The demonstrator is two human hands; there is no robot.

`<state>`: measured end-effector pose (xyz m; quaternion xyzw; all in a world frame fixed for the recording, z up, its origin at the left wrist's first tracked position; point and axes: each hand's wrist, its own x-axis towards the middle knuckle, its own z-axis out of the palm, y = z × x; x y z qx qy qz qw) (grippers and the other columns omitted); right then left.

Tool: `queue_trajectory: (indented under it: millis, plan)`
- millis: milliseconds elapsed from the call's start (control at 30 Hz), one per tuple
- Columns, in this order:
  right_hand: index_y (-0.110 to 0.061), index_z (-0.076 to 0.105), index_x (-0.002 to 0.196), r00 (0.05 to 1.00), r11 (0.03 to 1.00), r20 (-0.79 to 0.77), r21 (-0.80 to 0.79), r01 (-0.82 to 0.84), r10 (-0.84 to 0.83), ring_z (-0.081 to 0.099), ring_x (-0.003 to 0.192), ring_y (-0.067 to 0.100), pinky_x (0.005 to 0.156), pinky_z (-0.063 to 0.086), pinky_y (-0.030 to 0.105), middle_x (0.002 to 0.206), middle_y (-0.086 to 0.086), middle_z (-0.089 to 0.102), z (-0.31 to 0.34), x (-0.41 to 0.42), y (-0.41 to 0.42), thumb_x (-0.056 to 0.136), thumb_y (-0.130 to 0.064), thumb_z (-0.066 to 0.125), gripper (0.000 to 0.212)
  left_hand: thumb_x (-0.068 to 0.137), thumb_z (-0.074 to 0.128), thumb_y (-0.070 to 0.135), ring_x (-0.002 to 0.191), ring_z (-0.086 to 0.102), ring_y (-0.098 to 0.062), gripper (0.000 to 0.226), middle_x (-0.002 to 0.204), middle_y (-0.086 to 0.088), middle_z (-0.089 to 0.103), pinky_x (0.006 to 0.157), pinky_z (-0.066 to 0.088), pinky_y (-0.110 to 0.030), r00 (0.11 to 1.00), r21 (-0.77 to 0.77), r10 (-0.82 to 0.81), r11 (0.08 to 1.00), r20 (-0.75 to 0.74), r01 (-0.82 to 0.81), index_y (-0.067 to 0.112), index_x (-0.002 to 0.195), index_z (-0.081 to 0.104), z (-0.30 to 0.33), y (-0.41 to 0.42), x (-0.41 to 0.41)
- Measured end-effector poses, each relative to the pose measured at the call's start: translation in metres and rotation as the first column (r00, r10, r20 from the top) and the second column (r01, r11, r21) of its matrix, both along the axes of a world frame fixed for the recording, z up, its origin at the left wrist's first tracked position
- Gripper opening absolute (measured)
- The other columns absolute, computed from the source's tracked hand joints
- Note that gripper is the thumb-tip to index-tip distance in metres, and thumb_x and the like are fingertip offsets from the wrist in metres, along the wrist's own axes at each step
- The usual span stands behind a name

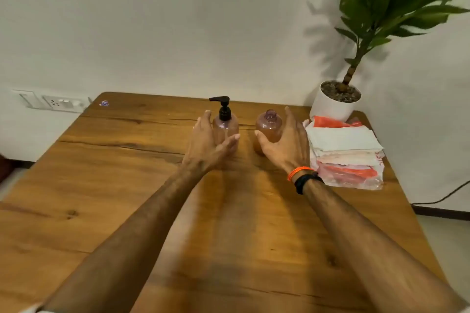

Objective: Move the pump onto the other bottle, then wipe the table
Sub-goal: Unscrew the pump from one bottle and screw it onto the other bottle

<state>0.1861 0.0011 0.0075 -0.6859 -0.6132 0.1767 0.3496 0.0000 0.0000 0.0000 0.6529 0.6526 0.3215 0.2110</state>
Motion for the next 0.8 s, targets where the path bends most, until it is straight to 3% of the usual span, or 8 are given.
queue_trajectory:
  millis: [100, 167, 300, 433, 700, 800]
  plan:
    - [-0.016, 0.033, 0.147, 0.998, 0.998, -0.05, 0.045, 0.052, -0.049, 0.043, 0.134, 0.025, 0.11, 0.034, 0.034, 0.146, 0.006, 0.046, -0.013, 0.002, 0.009, 0.073, -0.053, 0.074, 0.093, 0.08, 0.075, 0.049, 0.129, 0.051, -0.028, 0.089, 0.143, -0.013, 0.052, 0.097, 0.039, -0.026, 0.997, 0.084, 0.049, 0.995, 0.054, -0.053, 0.006, 0.146, 0.034, -0.014, 0.007, 0.003]
    - [-0.019, 0.042, 0.141, 0.996, 0.996, -0.079, 0.064, 0.055, -0.05, 0.052, 0.125, 0.023, 0.105, 0.044, 0.036, 0.137, 0.004, 0.055, -0.019, 0.002, 0.013, 0.069, -0.054, 0.077, 0.087, 0.08, 0.077, 0.042, 0.121, 0.056, -0.025, 0.081, 0.136, -0.009, 0.057, 0.091, 0.04, -0.024, 0.991, 0.107, 0.088, 0.989, 0.099, -0.098, 0.008, 0.142, 0.039, -0.022, 0.01, 0.005]
    - [-0.023, 0.053, 0.13, 0.995, 0.99, -0.09, 0.128, 0.057, -0.046, 0.058, 0.114, 0.021, 0.097, 0.05, 0.038, 0.125, 0.0, 0.063, -0.026, 0.002, 0.018, 0.067, -0.05, 0.079, 0.074, 0.078, 0.079, 0.04, 0.113, 0.059, -0.02, 0.075, 0.13, -0.004, 0.06, 0.094, 0.048, -0.029, 0.978, 0.122, 0.129, 0.981, 0.162, -0.149, 0.013, 0.138, 0.042, -0.026, 0.014, 0.007]
    - [-0.024, 0.061, 0.118, 0.989, 0.98, -0.126, 0.173, 0.095, -0.073, 0.063, 0.104, 0.018, 0.088, 0.052, 0.031, 0.113, -0.003, 0.068, -0.026, 0.004, 0.019, 0.064, -0.045, 0.082, 0.061, 0.076, 0.08, 0.042, 0.105, 0.058, -0.015, 0.074, 0.127, -0.003, 0.062, 0.092, 0.051, -0.03, 0.979, 0.149, 0.123, 0.978, 0.164, -0.148, 0.013, 0.135, 0.044, -0.025, 0.009, 0.006]
    - [-0.023, 0.064, 0.114, 0.984, 0.982, -0.16, 0.162, 0.102, -0.076, 0.064, 0.096, 0.013, 0.083, 0.055, 0.03, 0.111, -0.004, 0.07, -0.016, 0.012, -0.013, 0.054, -0.047, 0.089, 0.069, 0.076, 0.081, 0.04, 0.113, 0.061, -0.021, 0.078, 0.13, -0.007, 0.061, 0.093, 0.051, -0.03, 0.985, 0.157, 0.107, 0.979, 0.132, -0.127, 0.009, 0.136, 0.043, -0.008, -0.029, 0.004]
    - [-0.025, 0.064, 0.111, 0.982, 0.979, -0.18, 0.182, 0.094, -0.06, 0.06, 0.088, 0.007, 0.075, 0.05, 0.023, 0.108, -0.006, 0.069, -0.012, 0.017, -0.04, 0.053, -0.048, 0.089, 0.067, 0.076, 0.081, 0.04, 0.113, 0.061, -0.022, 0.079, 0.131, -0.008, 0.061, 0.091, 0.051, -0.028, 0.986, 0.176, 0.1, 0.977, 0.137, -0.123, 0.008, 0.137, 0.042, -0.002, -0.057, 0.005]
